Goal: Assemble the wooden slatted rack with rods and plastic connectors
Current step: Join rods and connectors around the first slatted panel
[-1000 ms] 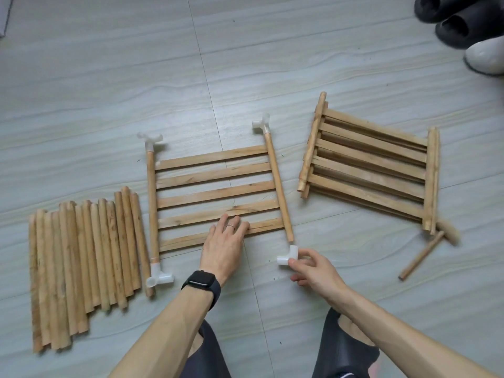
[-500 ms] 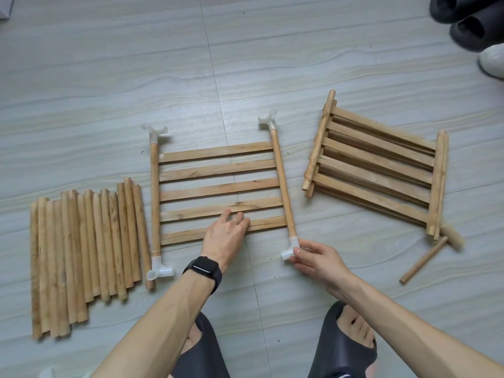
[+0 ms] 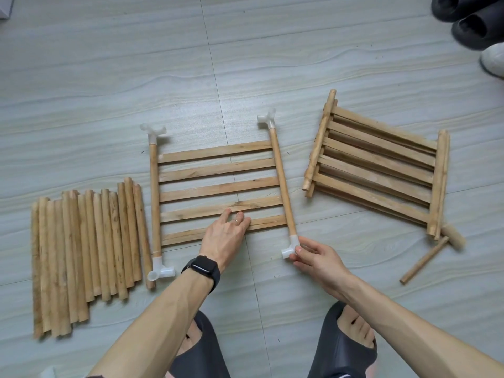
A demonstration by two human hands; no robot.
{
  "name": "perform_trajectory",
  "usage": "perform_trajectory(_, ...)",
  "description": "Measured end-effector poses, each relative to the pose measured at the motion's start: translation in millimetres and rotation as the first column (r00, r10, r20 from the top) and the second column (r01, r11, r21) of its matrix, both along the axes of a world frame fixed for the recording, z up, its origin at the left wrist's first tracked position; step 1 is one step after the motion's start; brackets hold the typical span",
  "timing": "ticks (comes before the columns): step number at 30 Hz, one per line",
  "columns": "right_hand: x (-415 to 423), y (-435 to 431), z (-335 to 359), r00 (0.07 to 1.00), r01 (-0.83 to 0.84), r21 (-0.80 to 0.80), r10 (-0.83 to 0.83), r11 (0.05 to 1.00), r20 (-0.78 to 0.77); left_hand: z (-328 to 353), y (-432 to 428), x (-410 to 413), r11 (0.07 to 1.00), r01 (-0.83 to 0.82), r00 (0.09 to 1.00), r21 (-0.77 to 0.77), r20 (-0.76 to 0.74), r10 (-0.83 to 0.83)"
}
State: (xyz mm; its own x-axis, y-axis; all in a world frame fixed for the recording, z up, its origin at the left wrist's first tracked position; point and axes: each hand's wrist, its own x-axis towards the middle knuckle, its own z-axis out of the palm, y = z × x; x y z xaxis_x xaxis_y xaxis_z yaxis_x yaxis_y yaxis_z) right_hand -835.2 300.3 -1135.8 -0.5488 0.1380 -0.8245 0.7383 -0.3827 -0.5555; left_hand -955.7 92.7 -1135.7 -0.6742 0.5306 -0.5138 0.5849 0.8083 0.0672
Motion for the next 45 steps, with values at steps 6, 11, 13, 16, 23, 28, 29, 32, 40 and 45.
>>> perform_trajectory(6, -0.6, 1.0, -0.5, 0.998, -0.065, 0.035, 0.066, 0.997, -0.024, -1.3, 0.2, 0.3, 1.0, 0.013, 1.0, -0.01, 0.005, -0.013)
perform_trajectory(11, -1.7, -7.1, 0.8, 0.999, -0.039, 0.116, 0.042, 0.992, -0.027, -0.8, 1.3, -0.1, 1.0, 0.02, 1.0, -0.024, -0.002, -0.02)
perform_trajectory(13, -1.4, -8.4, 2.1, 0.997, -0.07, 0.157, 0.075, 0.985, -0.027, -0.6, 1.4, -0.4, 0.999, 0.026, 1.0, -0.028, -0.004, -0.027)
perform_trajectory(16, -1.8, -6.5, 5.1, 0.989, -0.139, 0.198, 0.145, 0.97, -0.011, -0.8, 1.2, -2.1, 0.999, 0.039, 0.999, -0.021, -0.008, -0.039)
perform_trajectory(23, -6.1, -3.4, 5.5, 0.936, -0.339, 0.423, 0.348, 0.84, 0.058, -2.4, -0.4, -3.6, 0.999, 0.051, 0.998, 0.007, -0.041, -0.051)
perform_trajectory(28, -7.6, 3.8, 5.2, 0.838, -0.493, 0.684, 0.505, 0.539, 0.206, -3.3, 2.1, -3.1, 0.998, -0.008, 0.999, 0.057, -0.045, 0.01)
perform_trajectory(29, -7.8, 3.4, 8.8, 0.806, -0.503, 0.743, 0.551, 0.442, 0.217, -2.9, 1.8, -4.3, 0.997, -0.018, 1.0, 0.071, -0.024, 0.02)
perform_trajectory(32, -15.4, -8.2, 12.2, 0.661, -0.43, 0.894, 0.718, 0.127, 0.216, -2.0, -6.5, -8.2, 0.959, -0.155, 0.986, 0.237, 0.096, 0.136)
perform_trajectory(40, -66.8, -66.4, 9.0, 0.149, -0.522, 0.777, 0.859, -0.352, 0.49, 22.4, -131.5, -43.1, 0.532, -0.628, 0.638, 0.567, -0.015, 0.77)
perform_trajectory(45, -82.3, -81.9, 9.5, -0.071, -0.633, 0.608, 0.818, -0.479, 0.571, 10.8, -255.6, -31.8, 0.186, -0.959, 0.175, 0.215, -0.068, 0.982)
